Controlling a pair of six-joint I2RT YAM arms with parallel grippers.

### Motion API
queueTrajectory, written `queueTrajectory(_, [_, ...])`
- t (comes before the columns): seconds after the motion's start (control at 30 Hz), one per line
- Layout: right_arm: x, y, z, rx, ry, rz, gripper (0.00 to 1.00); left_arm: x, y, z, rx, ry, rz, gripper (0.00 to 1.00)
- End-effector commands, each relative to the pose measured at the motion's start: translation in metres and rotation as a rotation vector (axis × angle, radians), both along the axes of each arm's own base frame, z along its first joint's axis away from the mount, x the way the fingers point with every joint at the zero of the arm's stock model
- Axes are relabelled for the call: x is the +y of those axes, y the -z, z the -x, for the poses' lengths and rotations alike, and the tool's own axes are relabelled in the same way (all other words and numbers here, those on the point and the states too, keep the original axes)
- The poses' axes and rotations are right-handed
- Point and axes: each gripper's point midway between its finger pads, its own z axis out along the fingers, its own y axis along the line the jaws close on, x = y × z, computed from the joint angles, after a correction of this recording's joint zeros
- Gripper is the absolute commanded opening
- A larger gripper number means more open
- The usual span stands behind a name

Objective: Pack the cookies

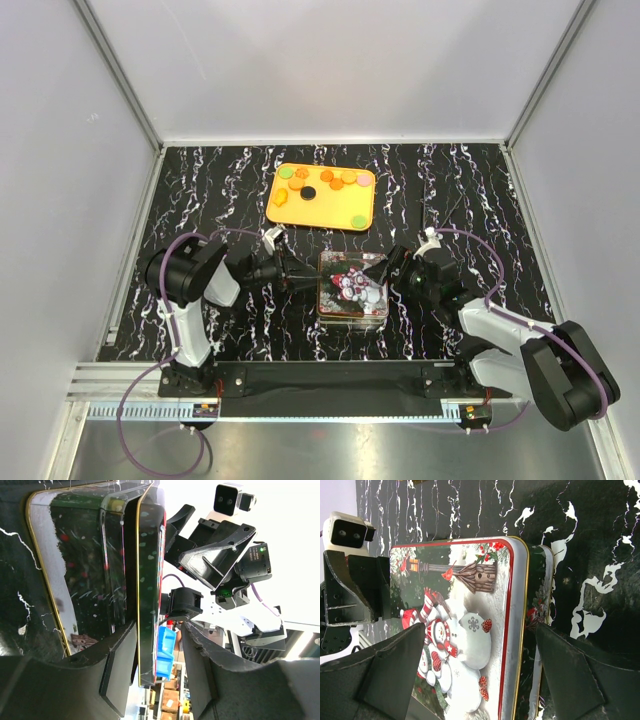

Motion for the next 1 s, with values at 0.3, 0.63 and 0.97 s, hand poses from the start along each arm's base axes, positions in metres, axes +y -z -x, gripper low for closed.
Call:
queueTrajectory(0.3, [0.003,-0.009,-0.005,-0.039,-0.021,0.016,0.99,0.011,-0.041,-0.007,-0.364,-0.054,0.087,0.48])
queueTrajectory(0.63, [0.003,-0.011,-0.005,-0.040,-0.024,0.030,0.99,0.014,-0.041,-0.007,-0.373,-0.071,0.079,0.55])
queueTrajectory(0.97, [0.014,-0.019,-0.004,-0.040,-0.030,0.144,0.98,-0.001,-0.033,0.002,-0.365,-0.055,0.070,0.60])
